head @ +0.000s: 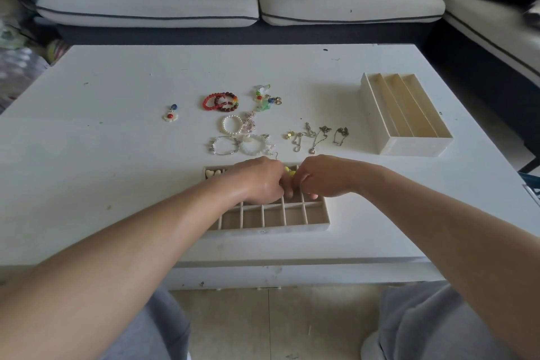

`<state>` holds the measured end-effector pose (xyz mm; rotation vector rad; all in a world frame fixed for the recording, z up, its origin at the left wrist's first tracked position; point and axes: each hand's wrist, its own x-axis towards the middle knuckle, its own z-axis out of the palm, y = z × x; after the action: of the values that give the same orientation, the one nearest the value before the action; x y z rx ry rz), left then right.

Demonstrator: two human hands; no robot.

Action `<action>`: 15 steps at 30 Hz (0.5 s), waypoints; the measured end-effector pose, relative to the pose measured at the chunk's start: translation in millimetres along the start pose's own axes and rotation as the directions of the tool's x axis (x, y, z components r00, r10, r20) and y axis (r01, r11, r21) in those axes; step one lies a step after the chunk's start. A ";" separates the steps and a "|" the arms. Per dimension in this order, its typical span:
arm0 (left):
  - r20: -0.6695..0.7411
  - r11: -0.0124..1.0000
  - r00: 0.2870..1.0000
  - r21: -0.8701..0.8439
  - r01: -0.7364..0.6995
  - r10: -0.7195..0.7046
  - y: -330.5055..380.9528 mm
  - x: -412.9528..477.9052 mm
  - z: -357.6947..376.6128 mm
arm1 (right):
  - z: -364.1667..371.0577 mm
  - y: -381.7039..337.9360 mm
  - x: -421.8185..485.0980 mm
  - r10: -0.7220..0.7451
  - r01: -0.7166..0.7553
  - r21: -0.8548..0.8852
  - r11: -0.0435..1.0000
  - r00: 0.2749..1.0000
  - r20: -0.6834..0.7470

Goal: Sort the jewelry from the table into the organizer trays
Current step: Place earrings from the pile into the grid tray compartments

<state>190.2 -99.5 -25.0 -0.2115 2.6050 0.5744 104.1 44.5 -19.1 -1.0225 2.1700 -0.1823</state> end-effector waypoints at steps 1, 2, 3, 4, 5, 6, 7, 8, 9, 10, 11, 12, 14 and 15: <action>-0.004 1.000 1.000 0.005 0.001 -0.001 -0.2 0.1 -0.3 | 0.0 -0.1 0.3 -0.001 0.001 0.004 1.000 1.000 0.006; -0.005 1.000 1.000 0.004 0.002 -0.002 -0.4 0.5 -0.8 | 0.1 0.3 0.6 -0.002 0.001 0.013 1.000 1.000 0.009; -0.008 1.000 1.000 -0.004 -0.002 0.002 0.0 0.6 -1.3 | 0.0 1.2 0.8 -0.001 0.001 0.024 1.000 1.000 0.007; -0.011 1.000 1.000 -0.014 -0.008 0.007 0.5 0.8 -2.0 | -0.1 2.4 1.1 0.002 -0.002 0.036 0.999 1.000 -0.002; -0.014 1.000 1.000 -0.023 -0.015 0.015 0.8 1.0 -3.1 | -0.8 3.3 1.7 0.008 -0.008 0.046 0.999 1.000 -0.014; -0.013 0.999 1.000 -0.031 -0.023 0.023 1.0 1.3 -3.8 | -1.0 4.2 2.0 0.015 -0.014 0.054 0.998 1.000 -0.021; -0.009 0.999 1.000 -0.034 -0.030 0.030 0.7 1.7 -3.7 | -0.9 4.6 2.4 0.019 -0.018 0.056 0.998 1.000 -0.021; -0.003 0.999 0.999 -0.029 -0.035 0.035 0.4 2.4 -3.2 | -0.9 5.0 2.0 0.022 -0.021 0.050 0.999 1.000 -0.017; 0.006 0.999 0.999 -0.012 -0.036 0.036 -0.3 2.5 -1.8 | -0.5 4.2 2.0 0.021 -0.021 0.041 0.999 1.000 -0.007; 0.013 0.999 0.999 0.011 -0.037 0.037 -1.0 2.5 -0.1 | -0.2 2.9 1.4 0.019 -0.019 0.030 0.999 1.000 0.003; 0.015 0.999 0.999 0.035 -0.042 0.041 -1.6 2.2 1.5 | -0.1 1.1 1.0 0.015 -0.015 0.017 1.000 1.000 0.013; 0.011 0.998 0.999 0.050 -0.045 0.045 -2.2 2.4 3.0 | -0.1 -0.6 0.3 0.010 -0.010 0.004 1.000 1.000 0.017; -0.002 0.998 0.999 0.050 -0.049 0.049 -2.8 2.2 3.9 | -0.6 -3.1 -0.2 0.004 -0.004 -0.011 1.000 1.000 0.012; -0.006 0.998 0.999 0.050 -0.049 0.050 -2.9 2.3 3.7 | -0.9 -3.7 -0.3 0.004 -0.004 -0.015 1.000 1.000 0.008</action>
<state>190.4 -100.6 -30.1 -0.1337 2.6346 0.5259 105.9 42.1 -16.9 -1.0255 2.1694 -0.1601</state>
